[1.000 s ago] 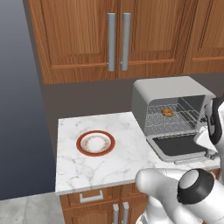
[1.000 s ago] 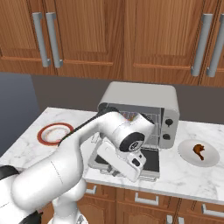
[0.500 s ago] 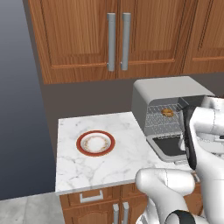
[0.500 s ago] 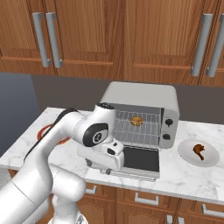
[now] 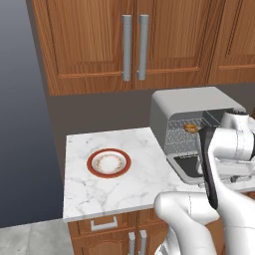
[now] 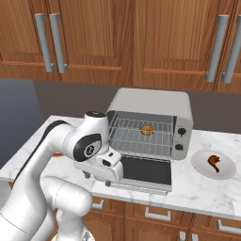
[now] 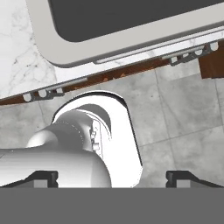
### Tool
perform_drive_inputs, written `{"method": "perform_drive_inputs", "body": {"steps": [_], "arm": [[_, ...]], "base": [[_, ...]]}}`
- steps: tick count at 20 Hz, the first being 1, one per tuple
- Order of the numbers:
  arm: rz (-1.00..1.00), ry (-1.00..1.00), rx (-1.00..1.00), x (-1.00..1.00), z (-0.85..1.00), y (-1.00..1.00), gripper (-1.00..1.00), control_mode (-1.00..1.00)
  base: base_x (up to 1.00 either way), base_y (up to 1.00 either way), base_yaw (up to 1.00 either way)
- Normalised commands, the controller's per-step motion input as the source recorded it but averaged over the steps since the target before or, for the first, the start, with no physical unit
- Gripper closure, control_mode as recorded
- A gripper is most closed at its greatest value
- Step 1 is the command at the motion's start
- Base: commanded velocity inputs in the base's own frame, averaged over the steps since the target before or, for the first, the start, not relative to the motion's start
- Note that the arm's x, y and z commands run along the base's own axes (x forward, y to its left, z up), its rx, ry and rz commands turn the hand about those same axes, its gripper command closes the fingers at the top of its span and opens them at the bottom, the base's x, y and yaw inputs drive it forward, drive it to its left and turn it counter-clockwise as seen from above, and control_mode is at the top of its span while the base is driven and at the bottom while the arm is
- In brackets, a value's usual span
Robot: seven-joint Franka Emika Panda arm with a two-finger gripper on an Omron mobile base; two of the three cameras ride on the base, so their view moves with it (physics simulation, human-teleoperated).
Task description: Open the toaster oven door. Place the bread on the bottom rack in the toaster oven and place the chicken drumstick on the top rack.
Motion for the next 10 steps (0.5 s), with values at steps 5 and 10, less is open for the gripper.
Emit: {"method": "perform_drive_inputs", "body": {"steps": [5,10], "arm": [[0.0,0.0,0.0,0.0,0.0,0.0,-1.0,-1.0],[0.0,0.0,0.0,0.0,0.0,0.0,-1.0,-1.0]], "base": [[0.0,0.0,0.0],[0.0,0.0,0.0]]}}
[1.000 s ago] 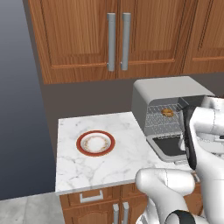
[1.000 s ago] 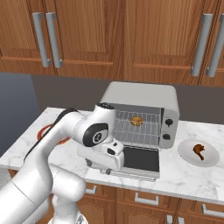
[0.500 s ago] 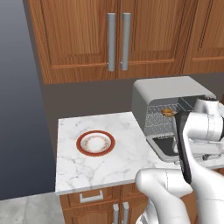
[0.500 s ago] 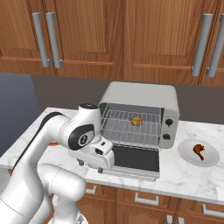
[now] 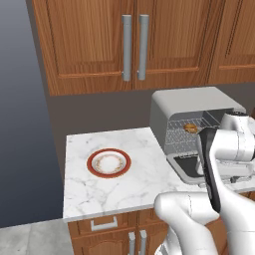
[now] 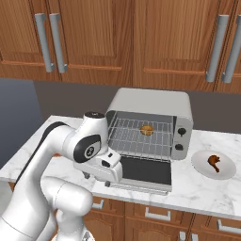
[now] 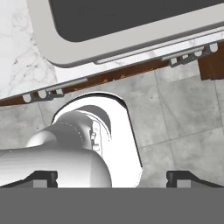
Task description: Open the toaster oven door. Place the bread on the bottom rack in the toaster oven and place the chicken drumstick on the top rack.
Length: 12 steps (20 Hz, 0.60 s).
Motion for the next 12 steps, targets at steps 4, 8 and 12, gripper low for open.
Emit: {"method": "perform_drive_inputs", "body": {"steps": [4,8,12], "arm": [[0.0,0.0,0.0,0.0,0.0,0.0,-1.0,-1.0],[0.0,0.0,0.0,0.0,0.0,0.0,-1.0,-1.0],[0.0,0.0,0.0,0.0,0.0,0.0,-1.0,-1.0]], "base": [[0.0,0.0,0.0],[0.0,0.0,0.0],[0.0,0.0,0.0]]}}
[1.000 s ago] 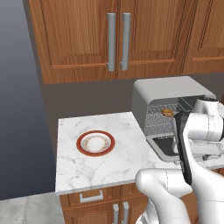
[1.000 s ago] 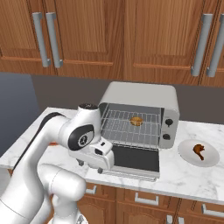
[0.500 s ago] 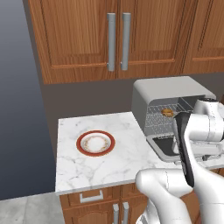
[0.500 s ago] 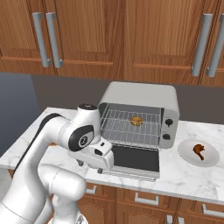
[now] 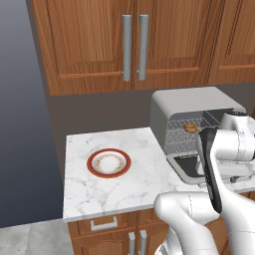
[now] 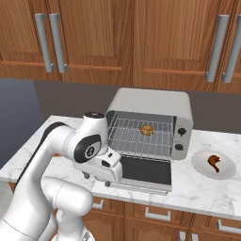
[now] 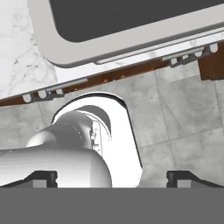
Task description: Open the toaster oven door. Place the bread on the bottom rack in the toaster oven and place the chicken drumstick on the top rack.
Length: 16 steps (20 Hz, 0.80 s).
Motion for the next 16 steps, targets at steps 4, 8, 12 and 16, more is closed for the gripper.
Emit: {"method": "perform_drive_inputs", "body": {"steps": [4,8,12,16], "arm": [[0.0,0.0,0.0,0.0,0.0,0.0,-1.0,-1.0],[0.0,0.0,0.0,0.0,0.0,0.0,-1.0,-1.0],[0.0,0.0,0.0,0.0,0.0,0.0,-1.0,-1.0],[0.0,0.0,0.0,-0.1,0.0,0.0,-1.0,-1.0]], "base": [[0.0,0.0,0.0],[0.0,0.0,0.0],[0.0,0.0,0.0],[0.0,0.0,0.0]]}}
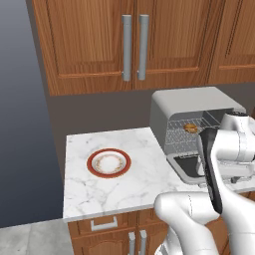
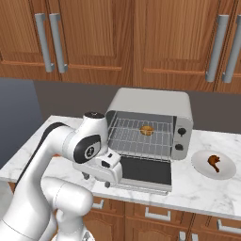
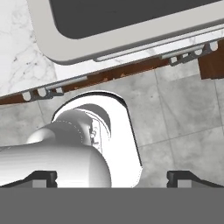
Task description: Open the toaster oven door. Place the bread on the bottom rack in the toaster oven and place the chicken drumstick on the top rack.
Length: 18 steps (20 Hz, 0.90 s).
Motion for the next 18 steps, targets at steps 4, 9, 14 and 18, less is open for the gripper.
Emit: {"method": "perform_drive_inputs", "body": {"steps": [4,9,14,18], "arm": [[0.0,0.0,0.0,0.0,0.0,0.0,-1.0,-1.0],[0.0,0.0,0.0,0.0,0.0,0.0,-1.0,-1.0],[0.0,0.0,0.0,0.0,0.0,0.0,-1.0,-1.0],[0.0,0.0,0.0,0.0,0.0,0.0,-1.0,1.0]], "base": [[0.0,0.0,0.0],[0.0,0.0,0.0],[0.0,0.0,0.0],[0.0,0.0,0.0]]}}
